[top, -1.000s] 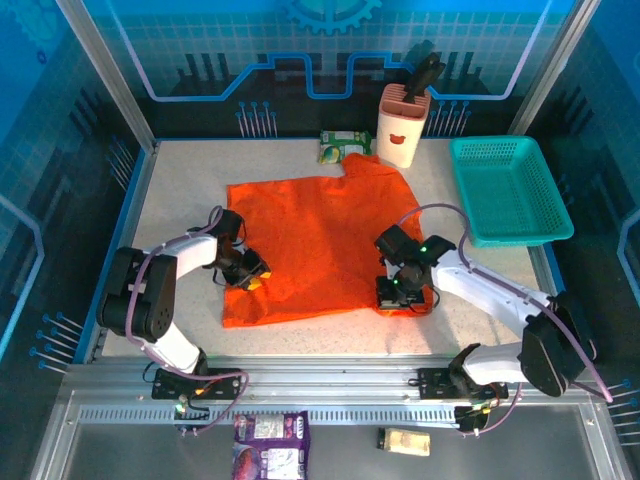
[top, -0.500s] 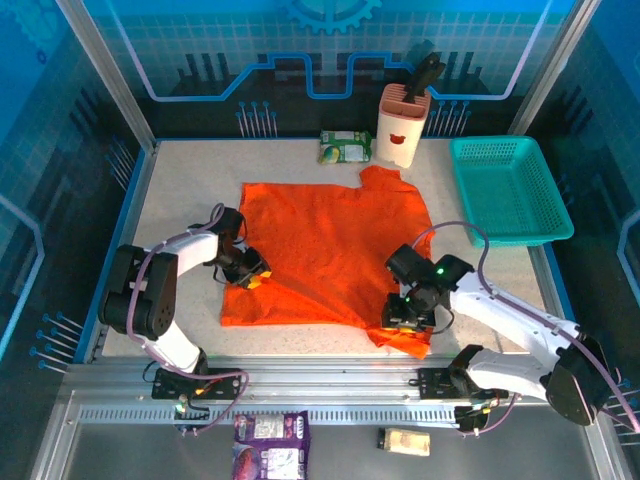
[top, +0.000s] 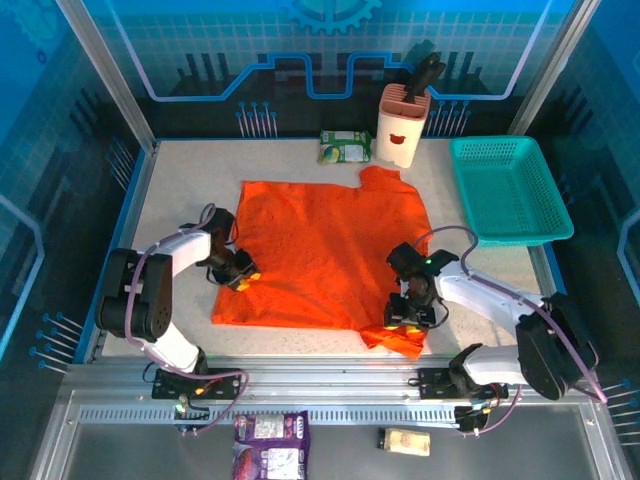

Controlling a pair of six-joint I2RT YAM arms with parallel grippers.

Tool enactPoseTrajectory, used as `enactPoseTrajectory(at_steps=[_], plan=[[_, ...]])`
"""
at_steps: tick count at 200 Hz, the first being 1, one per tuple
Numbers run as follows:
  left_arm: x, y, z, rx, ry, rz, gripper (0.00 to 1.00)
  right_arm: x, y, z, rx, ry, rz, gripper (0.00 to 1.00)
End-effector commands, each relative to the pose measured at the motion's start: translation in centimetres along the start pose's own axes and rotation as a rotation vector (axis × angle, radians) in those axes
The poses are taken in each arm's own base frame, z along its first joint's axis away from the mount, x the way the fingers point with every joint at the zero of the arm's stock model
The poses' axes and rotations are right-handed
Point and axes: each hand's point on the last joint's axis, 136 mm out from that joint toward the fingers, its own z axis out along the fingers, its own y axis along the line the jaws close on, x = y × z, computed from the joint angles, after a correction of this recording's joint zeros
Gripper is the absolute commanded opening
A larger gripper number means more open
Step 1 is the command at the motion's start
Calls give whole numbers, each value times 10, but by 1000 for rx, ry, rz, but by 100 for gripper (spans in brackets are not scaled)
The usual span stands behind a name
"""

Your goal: Fold the inside-out t-shirt

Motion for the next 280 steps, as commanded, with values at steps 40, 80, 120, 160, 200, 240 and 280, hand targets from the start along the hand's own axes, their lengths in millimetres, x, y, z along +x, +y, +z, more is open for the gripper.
enactPoseTrajectory(at_steps=[40, 80, 120, 160, 200, 240, 280], plan=[[-10, 39, 4, -15, 6, -107, 34, 7, 23, 33, -184, 106, 0, 57], [-15, 35, 1, 38, -7, -125, 34, -37, -6, 12, -14, -20, -2, 67], [-20, 12, 3, 153, 11, -141, 34, -86, -24, -3, 39, -96, 20, 71], [-21, -1, -15, 204, -11, -125, 34, -87, 2, -38, -41, -149, -30, 64], [-14, -4, -40, 203, -50, -100, 34, -41, 68, -28, -367, -14, -117, 59], [2, 3, -33, 178, -19, -107, 34, -1, 69, 25, -337, 139, -117, 58], [6, 5, -30, 175, -9, -112, 34, 2, 43, 35, -191, 149, -109, 64]])
